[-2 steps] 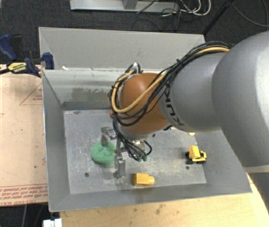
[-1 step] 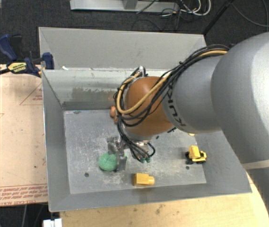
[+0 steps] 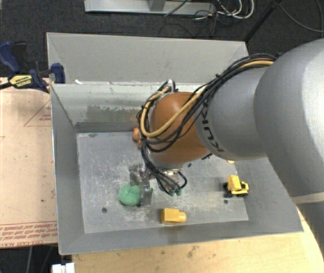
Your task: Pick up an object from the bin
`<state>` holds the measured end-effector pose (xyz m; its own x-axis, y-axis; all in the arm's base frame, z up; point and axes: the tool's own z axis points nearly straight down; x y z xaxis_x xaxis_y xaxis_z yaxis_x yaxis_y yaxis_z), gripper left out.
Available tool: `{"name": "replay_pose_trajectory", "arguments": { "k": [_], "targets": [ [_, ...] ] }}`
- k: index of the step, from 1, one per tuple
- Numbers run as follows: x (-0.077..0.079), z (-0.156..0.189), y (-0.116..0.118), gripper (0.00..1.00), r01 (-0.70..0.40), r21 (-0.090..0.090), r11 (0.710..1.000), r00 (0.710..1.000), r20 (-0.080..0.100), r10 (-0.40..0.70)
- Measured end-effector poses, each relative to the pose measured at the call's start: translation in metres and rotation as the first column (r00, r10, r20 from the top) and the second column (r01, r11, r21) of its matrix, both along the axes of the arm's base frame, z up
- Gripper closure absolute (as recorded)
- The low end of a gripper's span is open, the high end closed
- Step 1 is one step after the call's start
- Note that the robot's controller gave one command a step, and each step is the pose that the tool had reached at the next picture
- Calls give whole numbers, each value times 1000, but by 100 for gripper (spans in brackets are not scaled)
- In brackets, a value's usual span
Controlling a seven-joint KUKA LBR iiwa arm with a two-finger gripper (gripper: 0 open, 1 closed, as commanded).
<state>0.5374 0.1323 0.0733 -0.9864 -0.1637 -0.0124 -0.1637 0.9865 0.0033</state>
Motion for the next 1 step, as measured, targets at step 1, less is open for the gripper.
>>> {"name": "replay_pose_trajectory", "arguments": {
  "k": [1],
  "targets": [
    [0,145,-9,100,-46,-4,999,999,-7,46]
  ]
}}
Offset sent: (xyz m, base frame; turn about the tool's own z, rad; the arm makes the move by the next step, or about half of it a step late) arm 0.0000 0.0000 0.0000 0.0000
